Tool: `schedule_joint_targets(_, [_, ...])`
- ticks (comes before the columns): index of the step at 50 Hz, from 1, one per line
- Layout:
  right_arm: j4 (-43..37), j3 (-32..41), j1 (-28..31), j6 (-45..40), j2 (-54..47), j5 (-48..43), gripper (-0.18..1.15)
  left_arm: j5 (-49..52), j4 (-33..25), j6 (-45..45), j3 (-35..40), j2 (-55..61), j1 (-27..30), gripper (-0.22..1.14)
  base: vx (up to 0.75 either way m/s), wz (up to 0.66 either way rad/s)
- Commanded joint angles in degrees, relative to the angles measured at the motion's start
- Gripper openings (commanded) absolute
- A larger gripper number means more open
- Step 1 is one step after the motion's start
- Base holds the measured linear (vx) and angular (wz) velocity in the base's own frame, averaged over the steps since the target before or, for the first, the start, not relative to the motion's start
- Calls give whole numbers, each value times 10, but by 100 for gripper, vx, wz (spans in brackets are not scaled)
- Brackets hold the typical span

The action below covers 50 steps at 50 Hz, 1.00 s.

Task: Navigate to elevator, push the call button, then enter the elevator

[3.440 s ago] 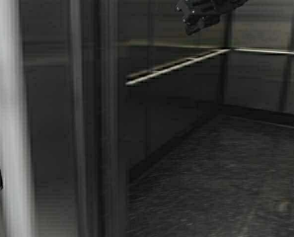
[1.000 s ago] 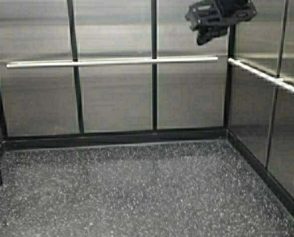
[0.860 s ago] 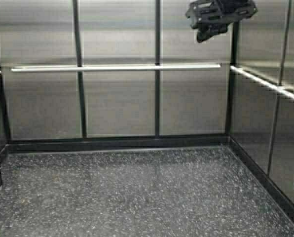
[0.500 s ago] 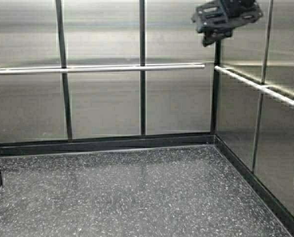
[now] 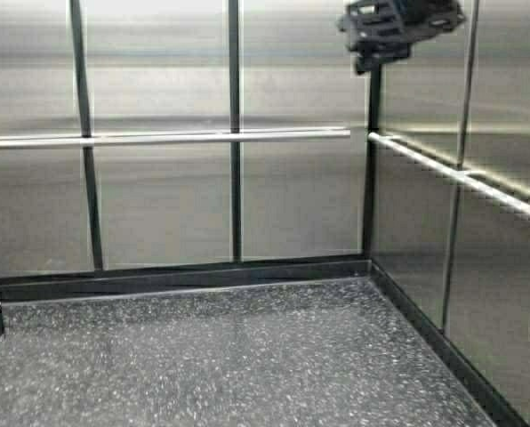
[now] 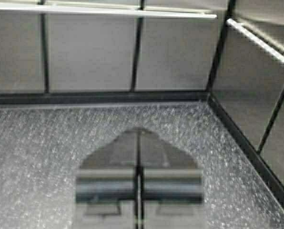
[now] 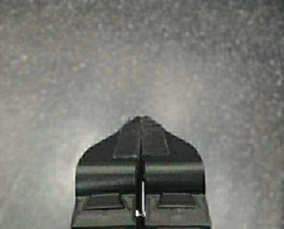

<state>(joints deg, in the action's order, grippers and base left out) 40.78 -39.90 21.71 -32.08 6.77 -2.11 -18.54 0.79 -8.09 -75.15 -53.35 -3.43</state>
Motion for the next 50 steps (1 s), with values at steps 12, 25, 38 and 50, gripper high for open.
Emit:
schedule_joint_targets(12, [1,10,7,2,49,-11,6,-10,12,25,19,8,-17,2,25,8])
schedule_joint_targets(25, [-1,7,8,0,48,-10,6,-37,11,19,29,47,-17,2,33,22])
schedule_joint_targets(38, [-1,-16,4,-3,59,-5,6,-44,24,10,27,39,-19,2,43,14])
schedule_joint_targets(50, [-1,-11,-4,0,59,-1,6,-57,28,13,39,70,-18,2,41,-3])
